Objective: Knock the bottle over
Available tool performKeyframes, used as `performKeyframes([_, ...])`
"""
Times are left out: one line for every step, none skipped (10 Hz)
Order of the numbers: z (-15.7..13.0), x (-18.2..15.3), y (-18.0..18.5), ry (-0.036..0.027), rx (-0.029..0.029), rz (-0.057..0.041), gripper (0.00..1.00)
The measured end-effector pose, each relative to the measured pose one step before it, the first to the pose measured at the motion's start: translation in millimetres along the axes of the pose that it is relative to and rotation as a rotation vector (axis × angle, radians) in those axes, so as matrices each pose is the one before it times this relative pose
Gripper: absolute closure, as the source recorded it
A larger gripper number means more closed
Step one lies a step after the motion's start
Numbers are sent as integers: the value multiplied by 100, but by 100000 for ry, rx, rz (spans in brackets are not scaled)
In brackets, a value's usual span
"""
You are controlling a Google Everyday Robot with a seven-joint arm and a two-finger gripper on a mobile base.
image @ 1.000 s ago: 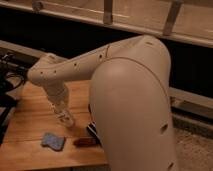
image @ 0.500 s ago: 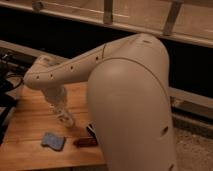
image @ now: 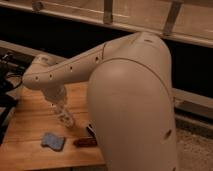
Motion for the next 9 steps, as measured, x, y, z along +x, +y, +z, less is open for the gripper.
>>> performKeyframes([-144, -192, 467, -817, 263, -657, 100])
performKeyframes([-114, -102, -76, -565, 575, 160, 100])
performKeyframes([13, -36, -328, -629, 876, 3, 100])
performKeyframes([-32, -188, 60, -696, 487, -285, 100])
performKeyframes([-75, -211, 360, -596, 44, -412, 100])
performKeyframes([-12, -124, 234, -322, 84, -300, 100])
performKeyframes([-2, -59, 59, -242, 147, -140, 100])
performKeyframes([-26, -95, -38, -40, 44, 155, 100])
performKeyframes([6, -24, 76, 14, 132, -219, 100])
